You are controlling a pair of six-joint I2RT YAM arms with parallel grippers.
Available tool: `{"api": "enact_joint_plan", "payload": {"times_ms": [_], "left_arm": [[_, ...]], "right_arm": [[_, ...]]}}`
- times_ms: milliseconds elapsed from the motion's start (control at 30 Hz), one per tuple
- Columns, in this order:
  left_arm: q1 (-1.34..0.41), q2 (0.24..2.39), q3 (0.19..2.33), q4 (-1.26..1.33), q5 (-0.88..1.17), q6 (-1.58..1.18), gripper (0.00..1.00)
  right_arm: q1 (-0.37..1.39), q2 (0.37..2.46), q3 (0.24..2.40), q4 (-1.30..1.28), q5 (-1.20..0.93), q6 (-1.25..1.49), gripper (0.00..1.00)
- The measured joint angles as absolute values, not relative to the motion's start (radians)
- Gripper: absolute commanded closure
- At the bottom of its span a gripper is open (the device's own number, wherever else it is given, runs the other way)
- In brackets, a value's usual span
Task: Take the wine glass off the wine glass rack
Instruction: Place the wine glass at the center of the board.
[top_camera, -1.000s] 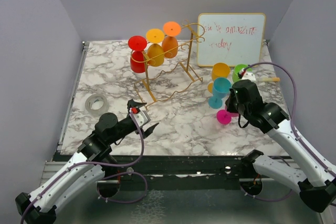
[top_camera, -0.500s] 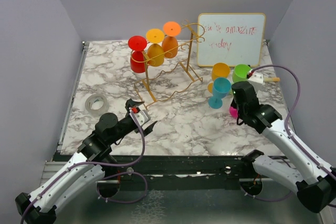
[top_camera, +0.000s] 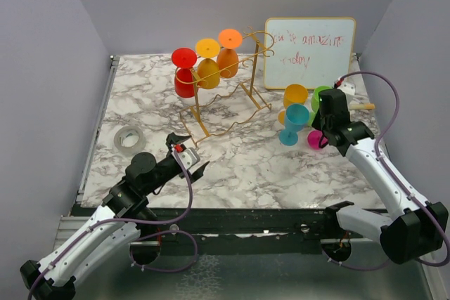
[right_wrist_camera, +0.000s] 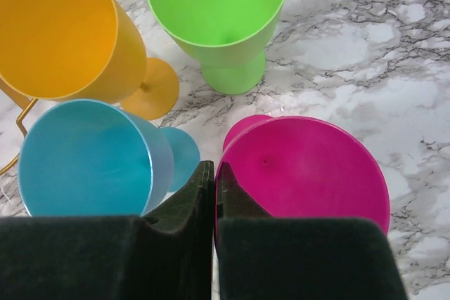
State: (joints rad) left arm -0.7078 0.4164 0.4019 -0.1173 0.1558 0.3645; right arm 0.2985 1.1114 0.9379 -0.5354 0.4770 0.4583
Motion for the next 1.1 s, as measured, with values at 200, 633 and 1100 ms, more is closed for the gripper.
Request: {"api": "enact_joint_plan", "payload": {"times_ms": [200, 633, 1100], "left_arm": [[-0.708, 0.427, 0.402, -0.123, 0.156, 0.368, 0.01], [-0.707, 0.431, 0.402, -0.131, 0.153, 0.371, 0.01], [-0.706, 0.432, 0.402, -0.134, 0.153, 0.378, 0.01]], "right_arm": [[0.29, 1.112, 0.938, -0.503, 0.479, 0.423, 1.0], [0.281, 1.145, 0.942, -0.451, 0.48, 0.392, 0.99], [0.272, 1.209, 0.941, -0.43, 0.479, 0.382, 0.99]]}}
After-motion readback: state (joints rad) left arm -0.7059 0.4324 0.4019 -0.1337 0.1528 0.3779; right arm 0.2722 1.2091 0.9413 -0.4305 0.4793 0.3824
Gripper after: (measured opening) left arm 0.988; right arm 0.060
